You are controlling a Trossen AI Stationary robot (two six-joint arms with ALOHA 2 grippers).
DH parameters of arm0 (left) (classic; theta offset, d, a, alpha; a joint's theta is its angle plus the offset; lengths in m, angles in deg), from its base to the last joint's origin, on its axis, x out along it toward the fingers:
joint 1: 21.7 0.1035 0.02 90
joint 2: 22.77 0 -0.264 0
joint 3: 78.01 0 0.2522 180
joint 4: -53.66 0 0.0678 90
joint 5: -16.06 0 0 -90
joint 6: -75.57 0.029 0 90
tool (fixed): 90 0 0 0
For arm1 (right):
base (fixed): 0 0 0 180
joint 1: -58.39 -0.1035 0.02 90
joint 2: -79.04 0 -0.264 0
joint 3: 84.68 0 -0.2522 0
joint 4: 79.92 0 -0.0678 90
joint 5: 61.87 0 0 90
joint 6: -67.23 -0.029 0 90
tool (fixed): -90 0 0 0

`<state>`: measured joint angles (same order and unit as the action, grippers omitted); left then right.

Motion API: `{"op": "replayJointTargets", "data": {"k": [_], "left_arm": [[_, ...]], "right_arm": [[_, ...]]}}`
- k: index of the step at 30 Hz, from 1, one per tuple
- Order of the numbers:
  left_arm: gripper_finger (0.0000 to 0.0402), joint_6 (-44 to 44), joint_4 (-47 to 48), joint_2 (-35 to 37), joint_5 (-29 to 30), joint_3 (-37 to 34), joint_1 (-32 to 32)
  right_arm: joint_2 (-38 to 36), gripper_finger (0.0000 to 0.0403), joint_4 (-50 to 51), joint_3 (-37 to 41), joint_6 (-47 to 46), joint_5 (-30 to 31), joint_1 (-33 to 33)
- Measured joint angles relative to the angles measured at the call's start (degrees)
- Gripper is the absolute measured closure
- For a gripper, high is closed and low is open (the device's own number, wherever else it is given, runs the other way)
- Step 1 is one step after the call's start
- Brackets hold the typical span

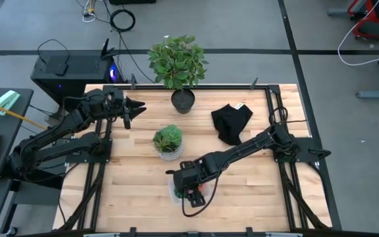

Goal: Pick and placing Produce into tupperware
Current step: Put the watermelon into the transparent bin

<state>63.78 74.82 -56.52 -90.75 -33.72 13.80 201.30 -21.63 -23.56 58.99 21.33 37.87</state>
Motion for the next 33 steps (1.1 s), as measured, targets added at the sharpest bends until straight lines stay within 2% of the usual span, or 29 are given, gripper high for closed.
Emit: {"op": "replayJointTargets", "data": {"k": [4, 33], "left_arm": [[0.0266, 0.09, 0.0, -0.01, 0.02, 0.0, 0.0], [0.0266, 0.53, -0.02, 0.01, 0.02, 0.0, 0.0]], "right_arm": [[0.0, 0.0119, 0.0, 0.0, 1.55, -2.52, -0.36], [0.0, 0.0118, -0.94, 0.0, 2.48, -2.11, -0.36]]}}
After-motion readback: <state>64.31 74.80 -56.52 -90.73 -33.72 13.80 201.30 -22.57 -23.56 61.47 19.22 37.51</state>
